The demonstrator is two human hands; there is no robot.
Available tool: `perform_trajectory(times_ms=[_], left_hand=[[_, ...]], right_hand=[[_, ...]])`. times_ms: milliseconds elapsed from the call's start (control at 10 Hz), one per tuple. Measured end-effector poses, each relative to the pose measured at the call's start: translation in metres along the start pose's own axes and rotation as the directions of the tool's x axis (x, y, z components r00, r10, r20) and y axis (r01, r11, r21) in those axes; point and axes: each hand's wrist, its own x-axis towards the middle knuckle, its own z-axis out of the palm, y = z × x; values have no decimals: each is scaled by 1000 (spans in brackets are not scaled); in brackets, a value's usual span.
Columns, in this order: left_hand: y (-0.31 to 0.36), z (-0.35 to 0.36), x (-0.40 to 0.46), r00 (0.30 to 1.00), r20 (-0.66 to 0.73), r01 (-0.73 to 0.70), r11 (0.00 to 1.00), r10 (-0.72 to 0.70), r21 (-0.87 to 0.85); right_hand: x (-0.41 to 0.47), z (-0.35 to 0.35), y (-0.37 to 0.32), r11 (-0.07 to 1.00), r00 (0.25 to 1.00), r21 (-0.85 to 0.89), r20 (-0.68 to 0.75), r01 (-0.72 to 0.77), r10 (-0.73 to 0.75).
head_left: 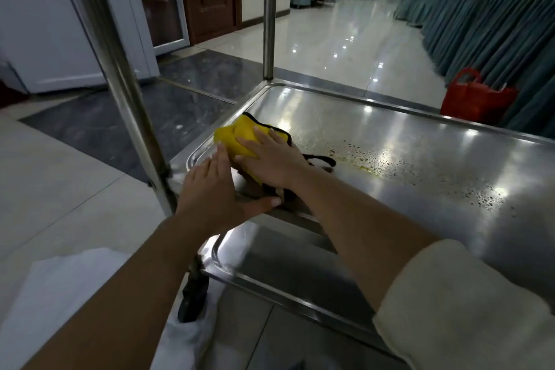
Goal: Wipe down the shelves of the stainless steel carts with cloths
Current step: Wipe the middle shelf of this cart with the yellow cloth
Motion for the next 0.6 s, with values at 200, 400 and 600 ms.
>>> perform_trajectory(times_ms=[200,400,600], left_hand=[[3,-8,2,986,151,58,996,-68,74],[15,-25,3,941,321,31,974,-104,223],[68,-30,13,904,391,94,972,-175,217]], right_hand=[[-67,-11,50,998,998,25,42,-54,53],[-179,-35,136,961,962,95,-56,-261,266],[-283,-43,191,918,906,119,-156,-378,393]])
